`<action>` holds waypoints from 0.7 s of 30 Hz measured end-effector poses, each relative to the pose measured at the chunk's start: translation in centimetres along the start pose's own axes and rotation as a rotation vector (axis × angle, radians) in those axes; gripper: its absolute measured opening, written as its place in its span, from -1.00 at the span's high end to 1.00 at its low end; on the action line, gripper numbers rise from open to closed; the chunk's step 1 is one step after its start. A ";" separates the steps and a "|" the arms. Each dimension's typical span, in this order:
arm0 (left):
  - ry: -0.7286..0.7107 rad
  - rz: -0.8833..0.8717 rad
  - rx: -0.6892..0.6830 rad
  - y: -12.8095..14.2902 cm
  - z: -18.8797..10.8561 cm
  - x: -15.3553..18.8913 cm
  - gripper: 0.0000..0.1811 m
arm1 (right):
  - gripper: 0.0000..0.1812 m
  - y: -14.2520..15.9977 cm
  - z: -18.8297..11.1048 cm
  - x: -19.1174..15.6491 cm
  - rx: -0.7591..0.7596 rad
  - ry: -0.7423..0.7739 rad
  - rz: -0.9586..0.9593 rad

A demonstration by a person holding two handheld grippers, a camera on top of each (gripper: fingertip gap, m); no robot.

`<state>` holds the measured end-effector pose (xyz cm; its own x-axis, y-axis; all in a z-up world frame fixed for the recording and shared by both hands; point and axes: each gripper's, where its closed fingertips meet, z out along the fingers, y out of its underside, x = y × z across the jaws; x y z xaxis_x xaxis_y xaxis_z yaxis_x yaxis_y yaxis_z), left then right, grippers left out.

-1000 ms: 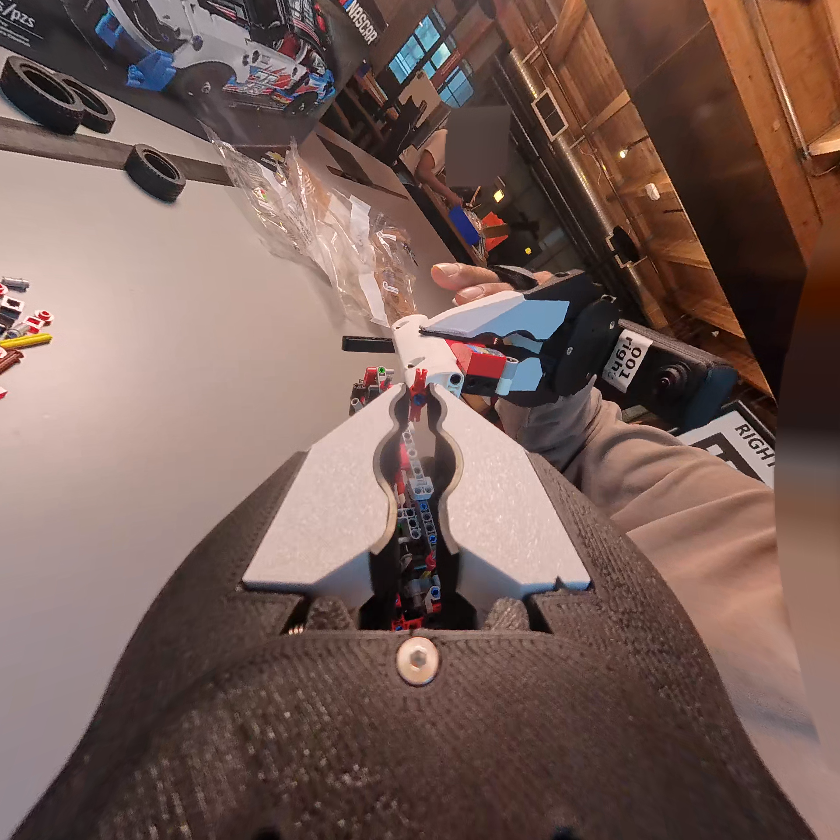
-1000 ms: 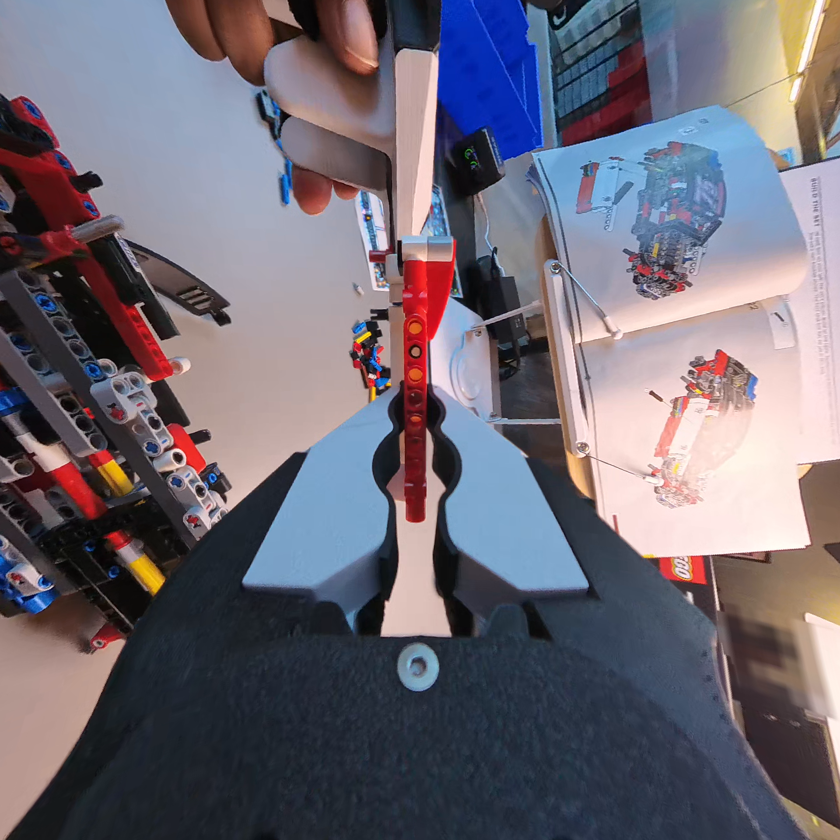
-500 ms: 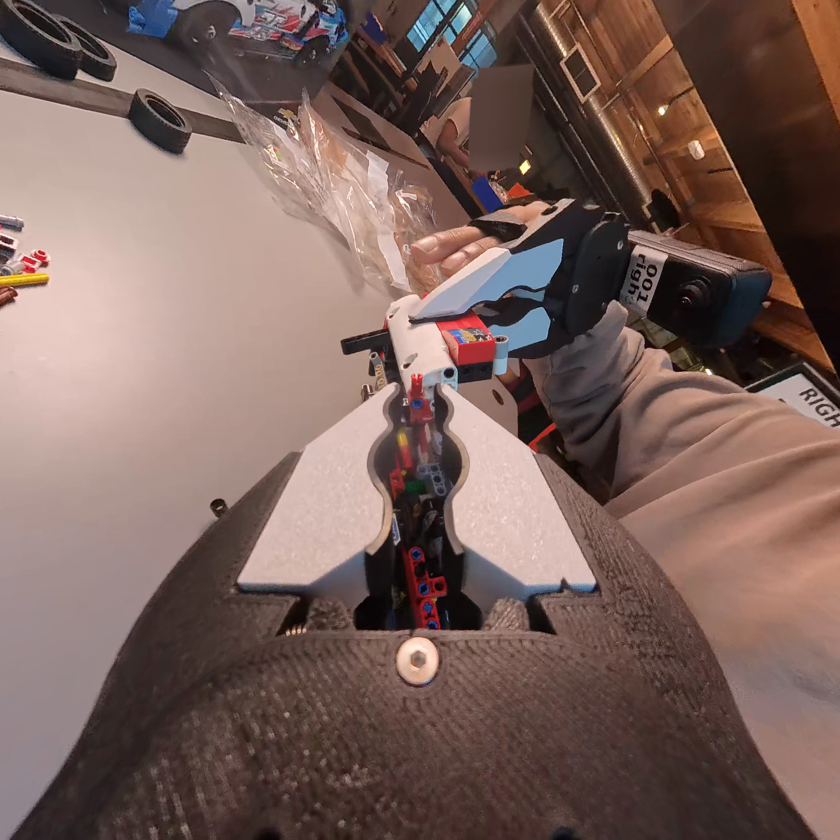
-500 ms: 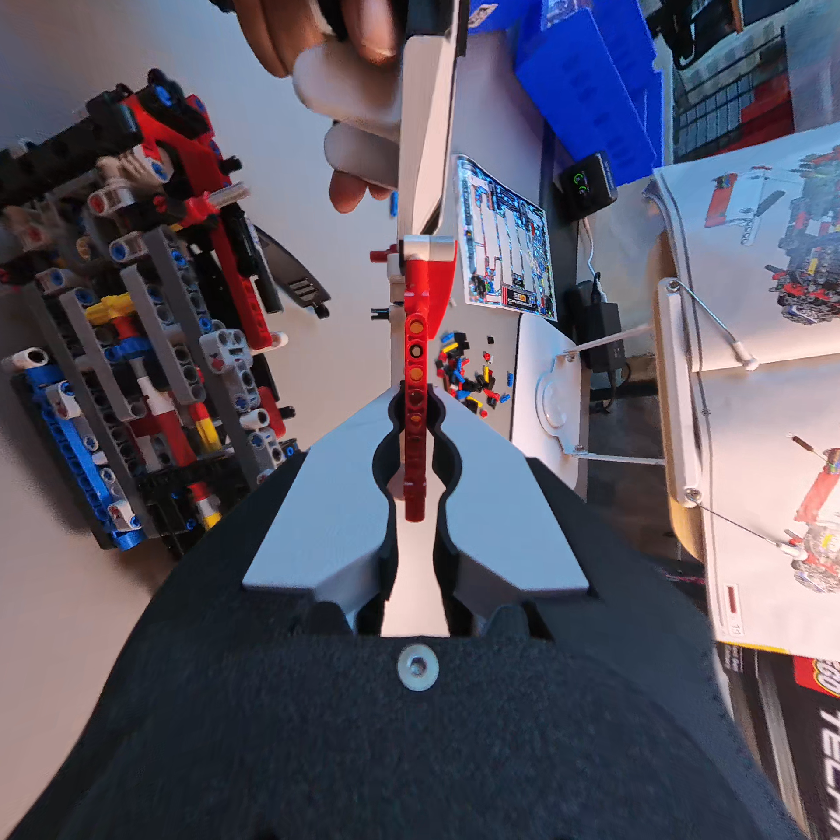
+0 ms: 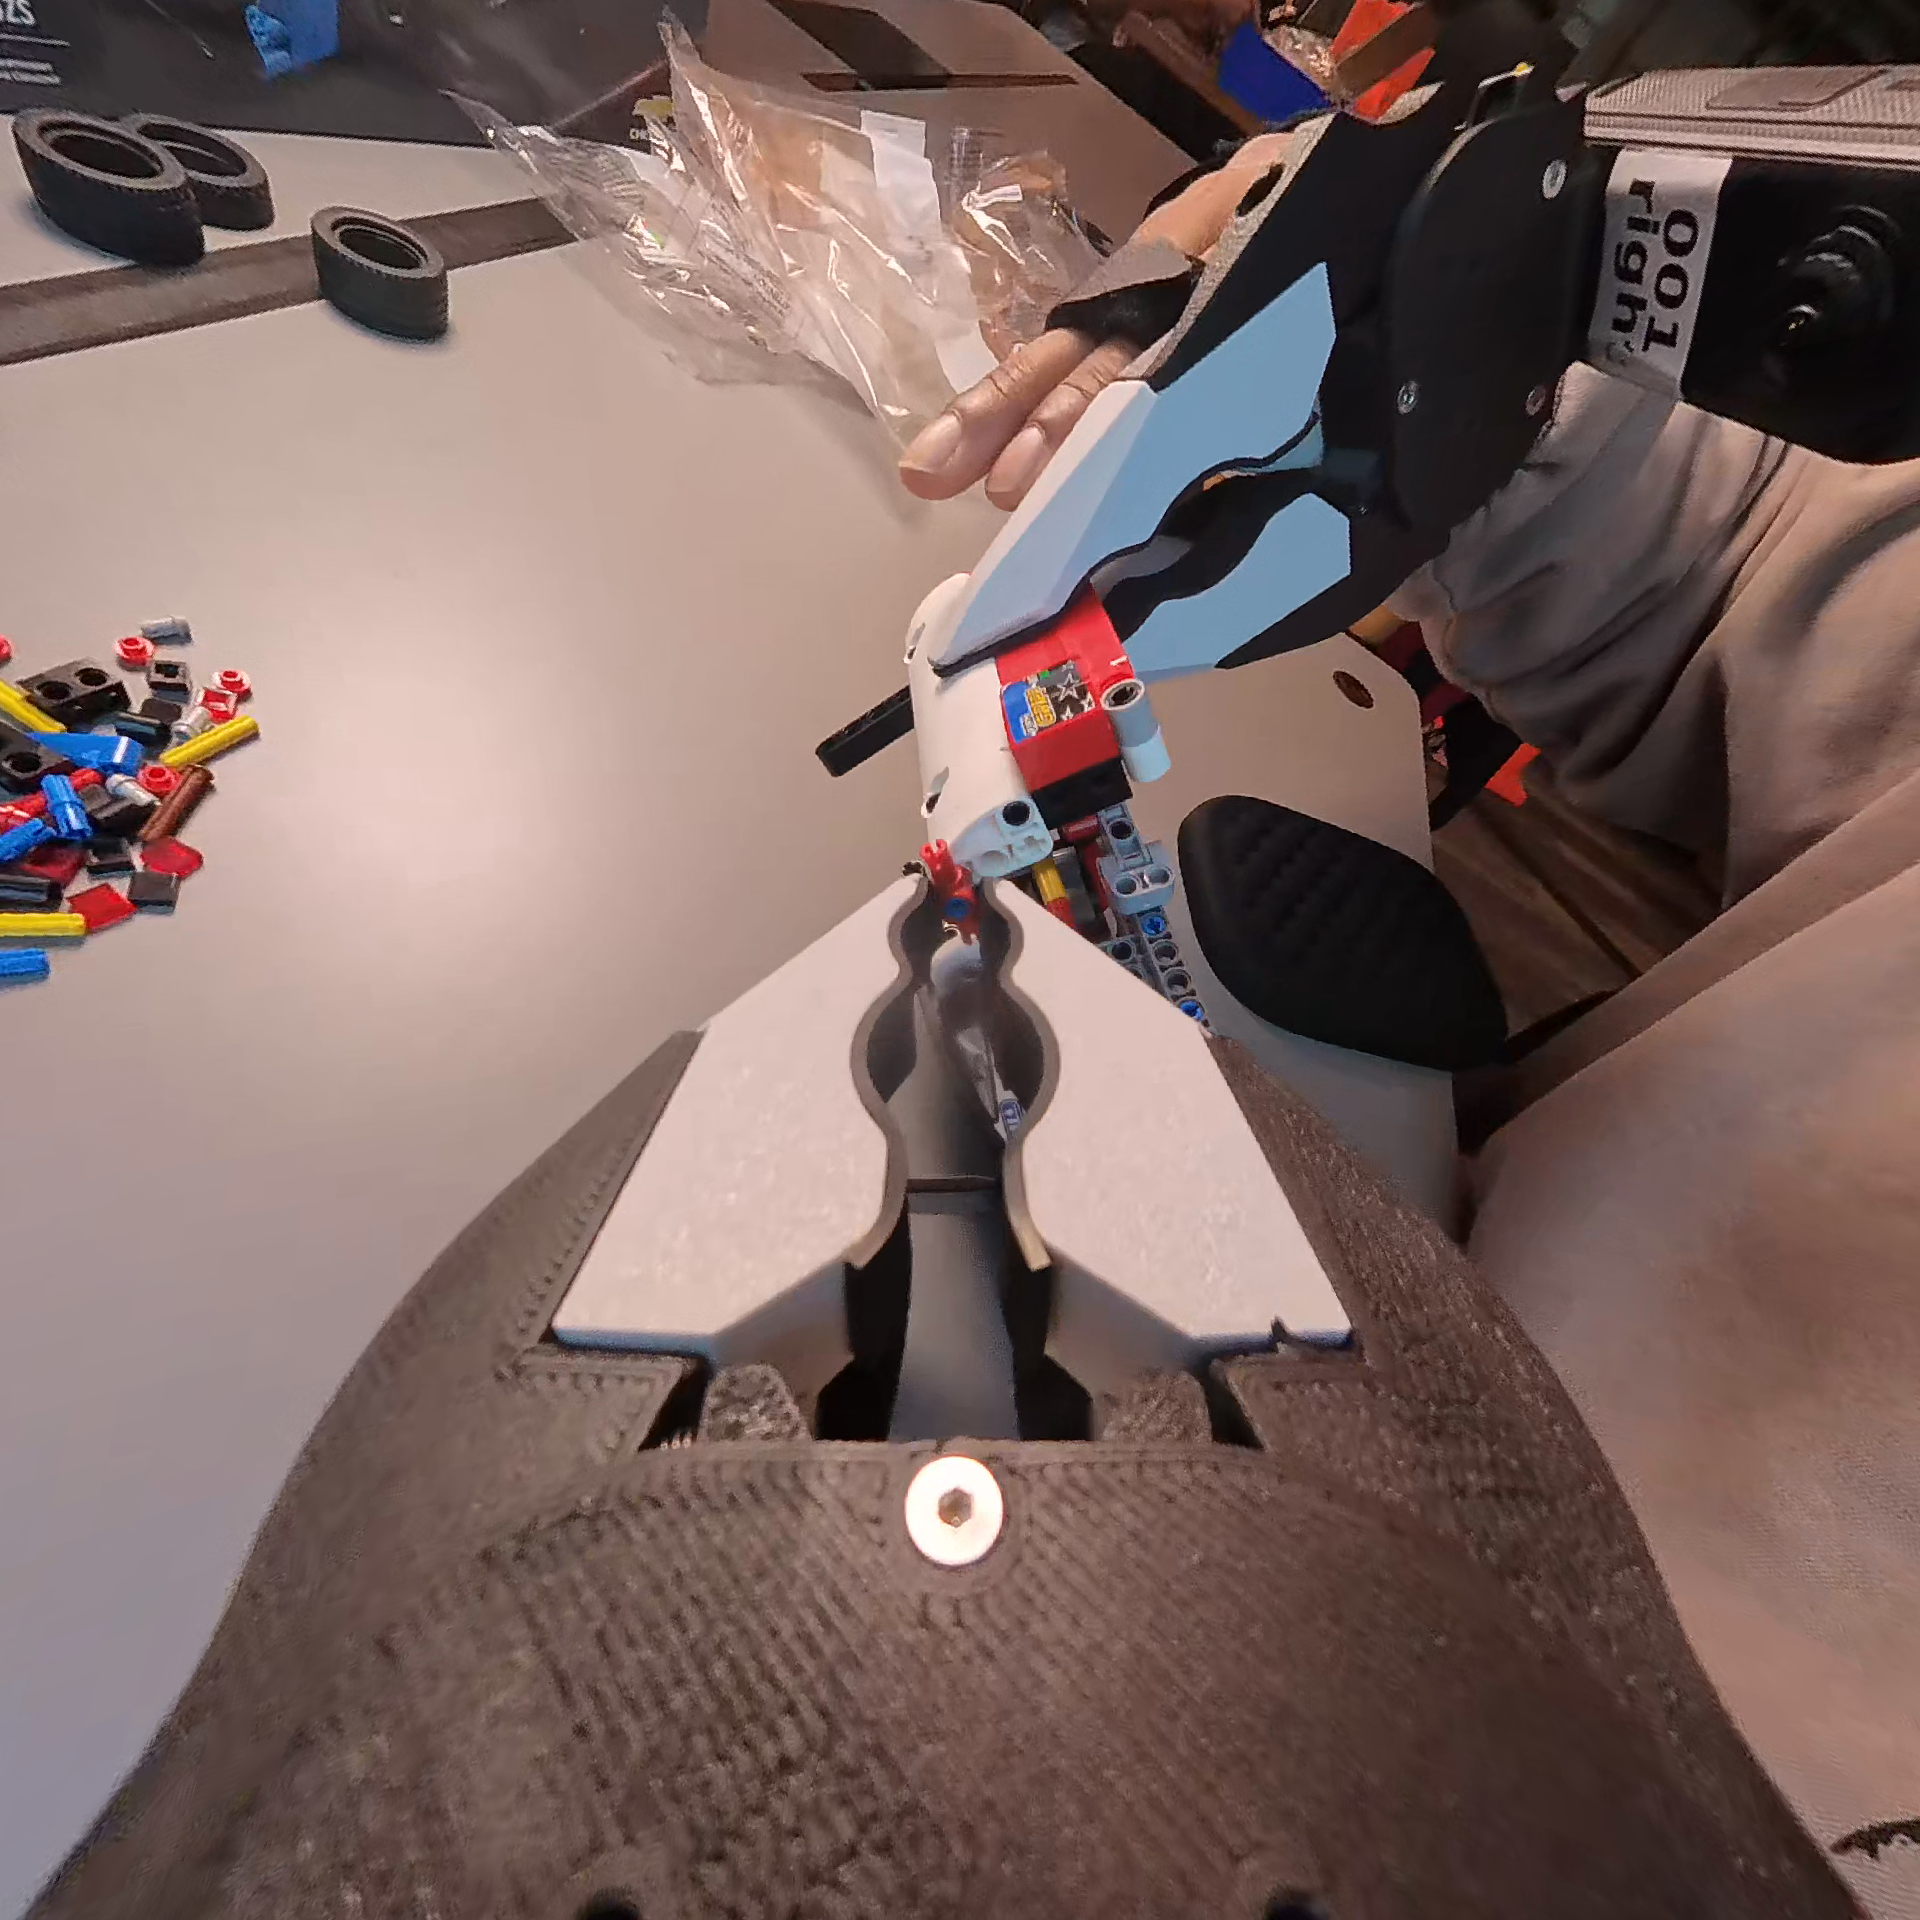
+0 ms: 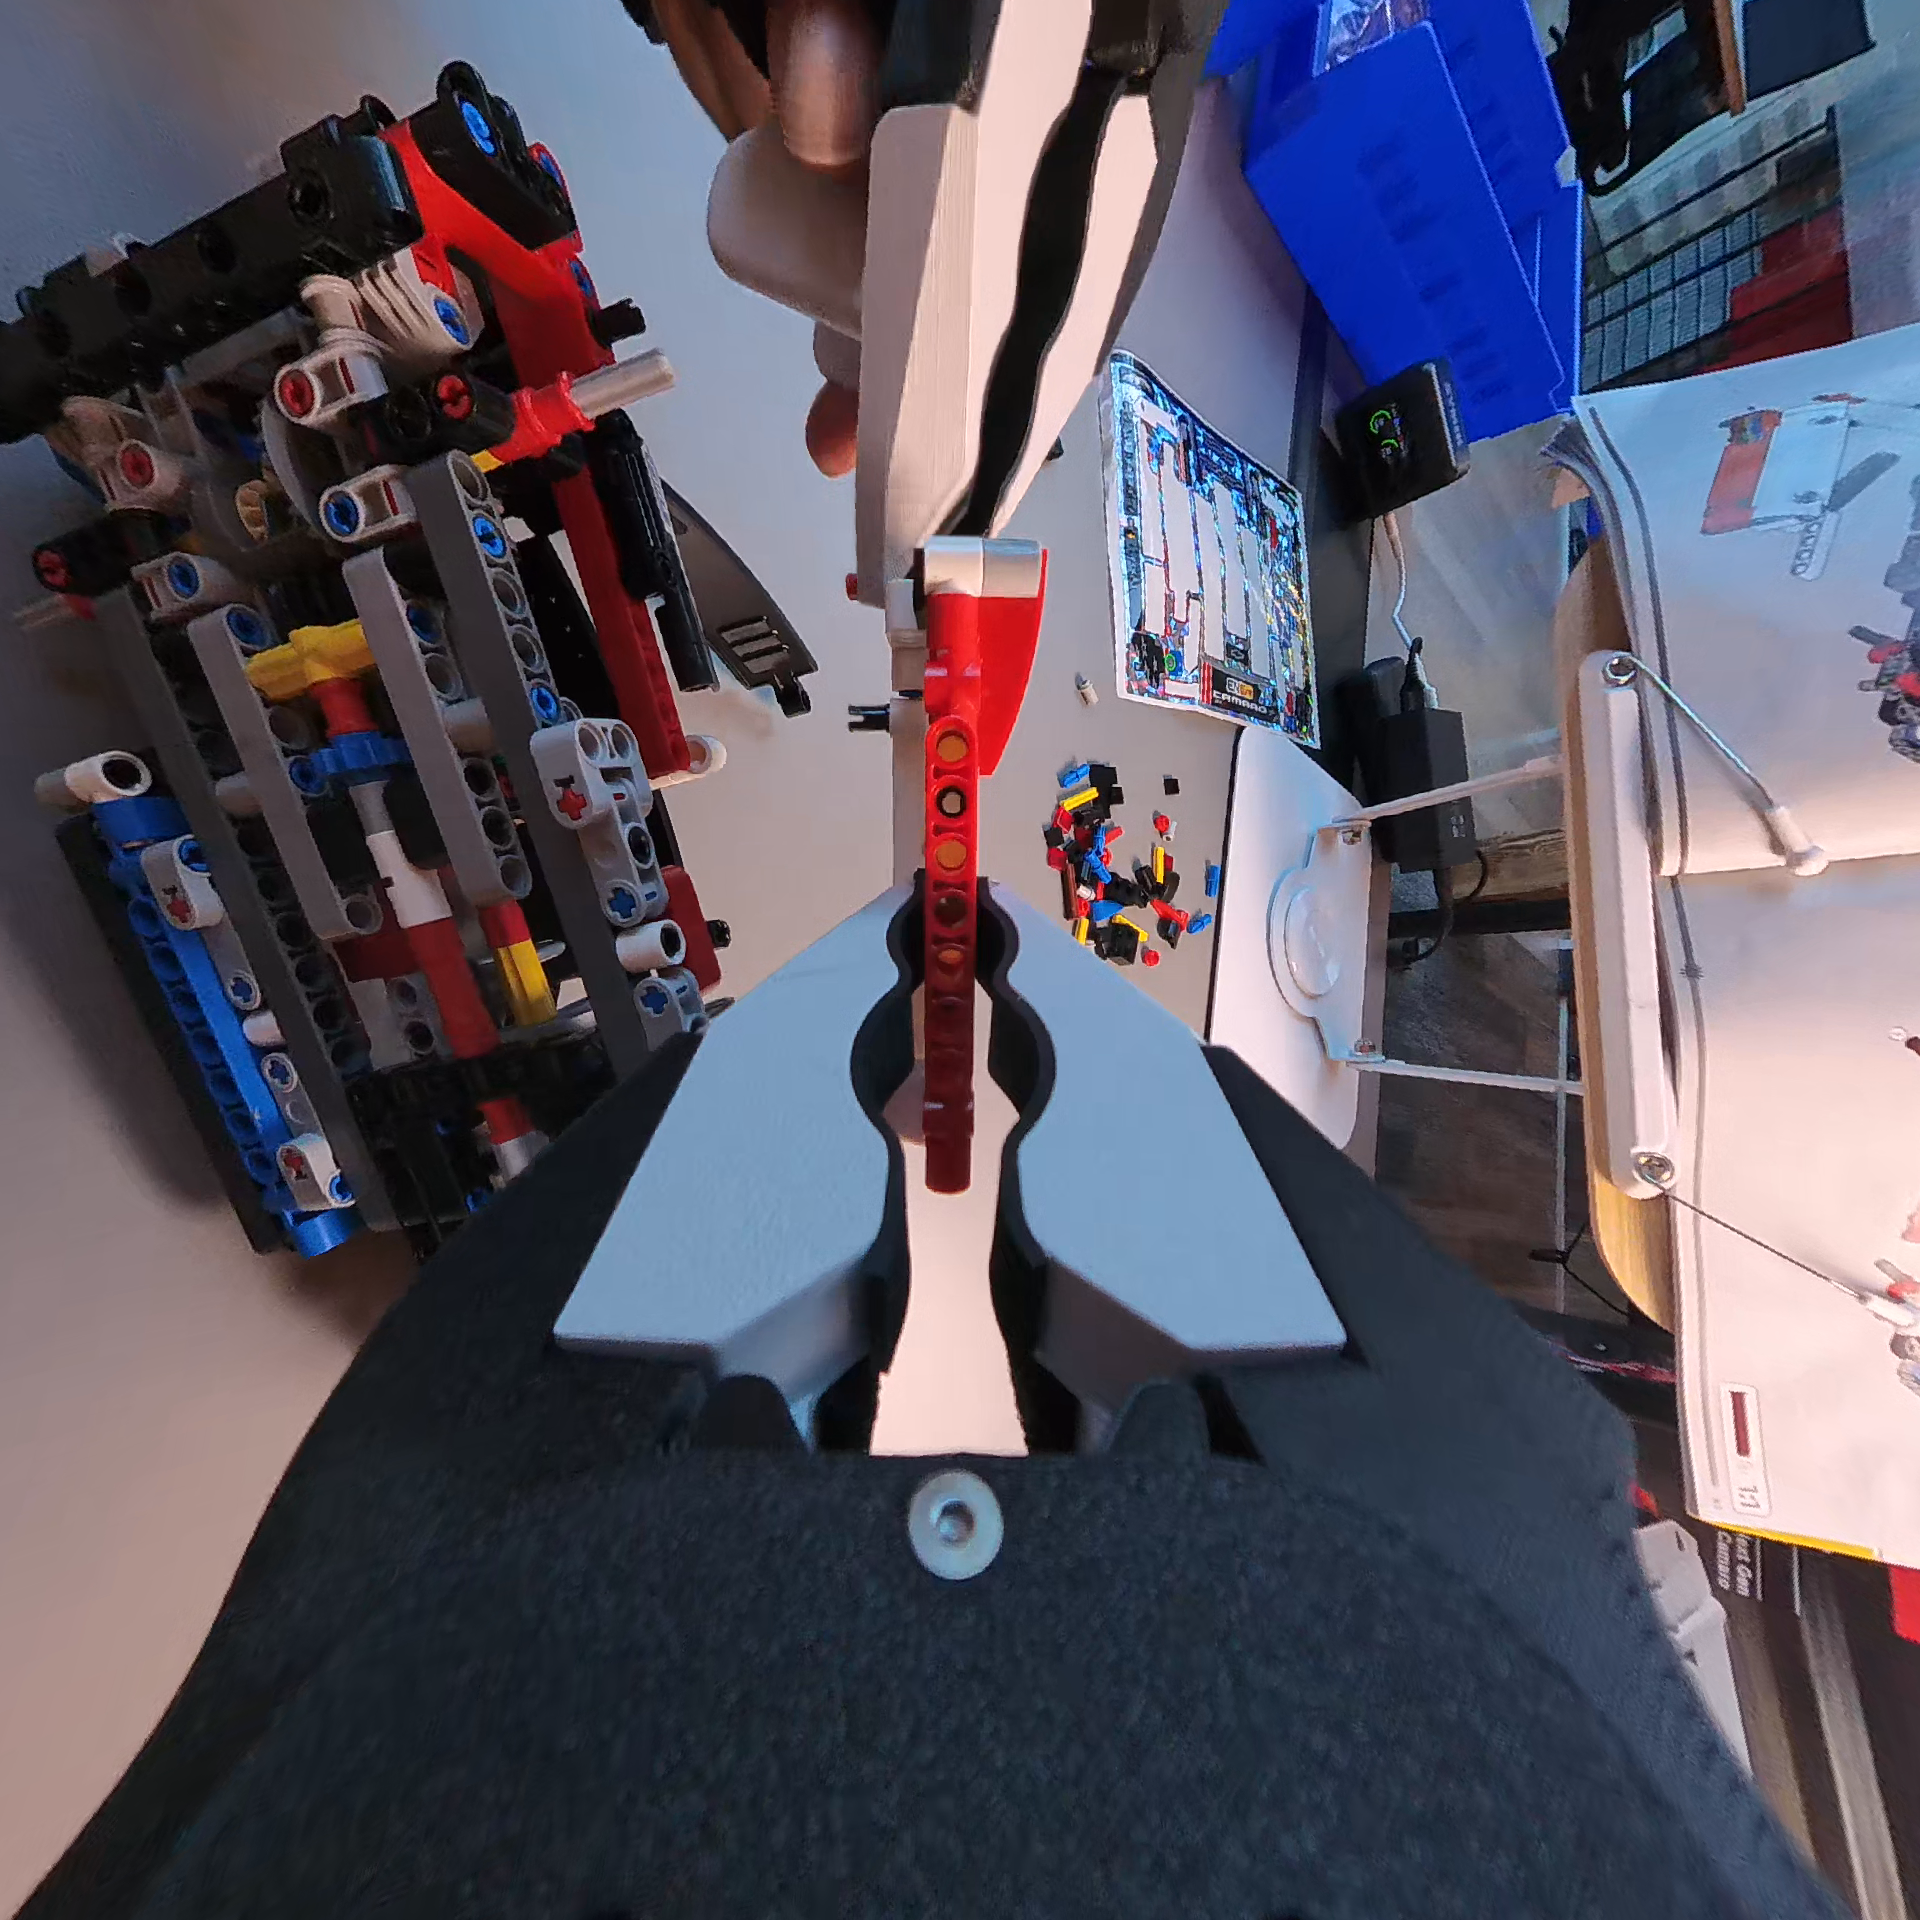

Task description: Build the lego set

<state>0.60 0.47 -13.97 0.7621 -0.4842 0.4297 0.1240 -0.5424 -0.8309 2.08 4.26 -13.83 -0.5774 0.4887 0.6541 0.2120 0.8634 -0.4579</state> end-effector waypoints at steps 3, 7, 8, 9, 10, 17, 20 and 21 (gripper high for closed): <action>-0.037 0.130 -0.030 0.2 0.2 0.1 0.95 | 0.96 0.1 -0.2 -0.3 0.008 -0.035 0.040; -0.219 0.540 -0.094 0.4 0.6 -0.5 0.95 | 0.96 0.6 -0.1 -0.4 -0.003 -0.059 0.081; -0.252 0.593 -0.107 0.4 0.7 -0.6 0.94 | 0.96 0.7 -0.1 -0.4 -0.006 -0.056 0.079; -0.253 0.576 -0.110 0.4 0.7 -0.6 0.95 | 0.96 0.8 -0.1 -0.4 -0.009 -0.049 0.070; -0.225 0.495 -0.101 0.3 0.8 -0.4 0.95 | 0.96 0.8 -0.1 -0.5 -0.008 -0.042 0.064; 0.212 -0.436 0.162 -2.4 -0.3 0.3 0.94 | 0.95 -0.1 -1.1 1.3 0.031 0.123 0.012; 0.224 -0.474 0.166 -1.8 -0.1 0.4 0.94 | 0.96 -0.1 -1.2 1.0 0.022 0.111 -0.005; 0.199 -0.424 0.152 -1.7 0.0 0.5 0.94 | 0.96 -0.1 -1.2 0.9 0.017 0.103 -0.009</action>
<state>0.74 1.11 -12.38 0.4901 -0.3726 0.7880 0.4997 -0.6206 -0.6042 2.50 4.78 -12.54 -0.4952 0.4916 0.7163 0.1928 0.8661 -0.4612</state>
